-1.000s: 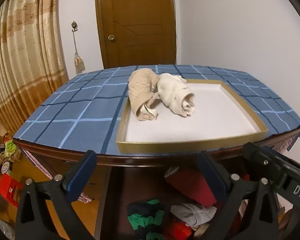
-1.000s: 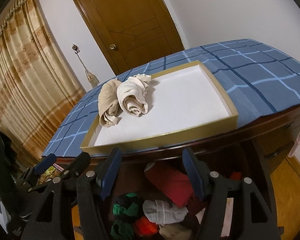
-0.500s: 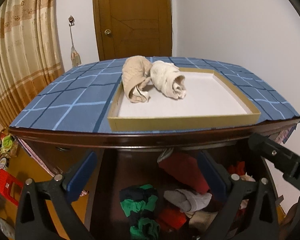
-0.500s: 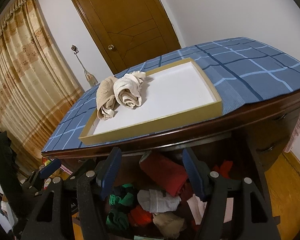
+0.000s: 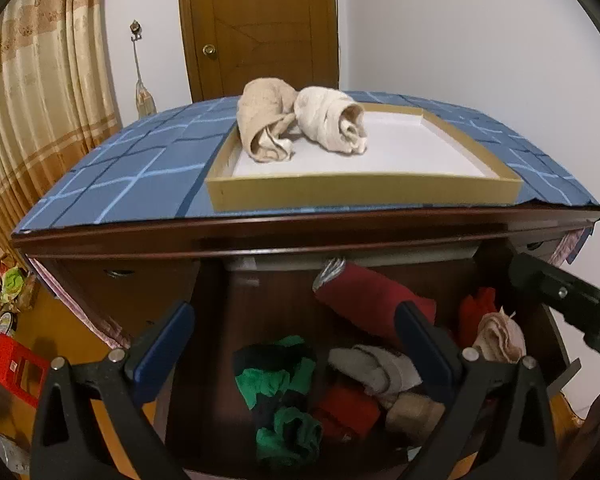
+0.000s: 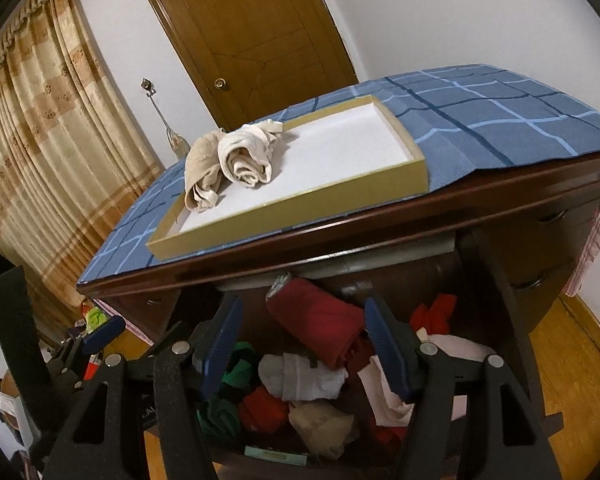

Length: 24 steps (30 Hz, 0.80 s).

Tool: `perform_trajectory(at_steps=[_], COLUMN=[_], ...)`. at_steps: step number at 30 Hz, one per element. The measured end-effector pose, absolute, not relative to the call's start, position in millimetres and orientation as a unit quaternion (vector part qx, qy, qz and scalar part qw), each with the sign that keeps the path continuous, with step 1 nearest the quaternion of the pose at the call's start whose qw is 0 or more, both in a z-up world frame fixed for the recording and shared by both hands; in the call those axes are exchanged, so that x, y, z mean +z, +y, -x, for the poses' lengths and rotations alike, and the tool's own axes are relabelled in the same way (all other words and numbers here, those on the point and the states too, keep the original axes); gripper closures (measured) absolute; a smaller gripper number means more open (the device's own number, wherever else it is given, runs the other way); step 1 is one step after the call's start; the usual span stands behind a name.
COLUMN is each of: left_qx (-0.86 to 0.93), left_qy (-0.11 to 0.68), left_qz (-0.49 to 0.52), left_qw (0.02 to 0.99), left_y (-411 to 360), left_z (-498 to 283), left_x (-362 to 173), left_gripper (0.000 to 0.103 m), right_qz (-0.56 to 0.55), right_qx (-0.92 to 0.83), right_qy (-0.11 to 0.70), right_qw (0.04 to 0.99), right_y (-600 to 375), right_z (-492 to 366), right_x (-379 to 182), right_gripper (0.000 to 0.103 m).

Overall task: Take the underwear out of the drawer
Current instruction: 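Move both open tools down from the tray into the open drawer, then grasp the light pink underwear with the right tool and lift it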

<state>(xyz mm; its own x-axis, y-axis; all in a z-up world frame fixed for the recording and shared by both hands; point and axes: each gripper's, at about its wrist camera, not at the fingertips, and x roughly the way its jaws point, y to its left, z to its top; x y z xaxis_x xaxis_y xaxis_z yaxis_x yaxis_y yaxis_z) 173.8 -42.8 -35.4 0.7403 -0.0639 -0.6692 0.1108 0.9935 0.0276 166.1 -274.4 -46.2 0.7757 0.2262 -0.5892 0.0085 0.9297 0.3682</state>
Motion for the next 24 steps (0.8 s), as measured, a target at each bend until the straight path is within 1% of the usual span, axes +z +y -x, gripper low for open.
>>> perform_trajectory(at_steps=[6,14,24], left_qx=[-0.051,-0.066,-0.069], left_qy=[0.375,0.404,0.428], left_qz=[-0.037,-0.048,-0.050], left_qw=[0.925,0.911,0.900], left_y=[-39.6,-43.5,-46.6], left_z=[-169.5,-165.8,-175.4], left_x=[-49.0,-69.4,-82.8], left_gripper=[0.001,0.001,0.001], right_qz=[-0.168,-0.164,-0.130], right_qx=[0.038,0.009,0.027], right_qy=[0.340,0.373,0.412], right_qw=[0.925,0.913,0.902], right_y=[-289.0,-317.2,-323.2], right_z=[-156.1,-143.3,-142.7], right_x=[-56.4,-79.5,-95.8], right_gripper=[0.037,0.037,0.037])
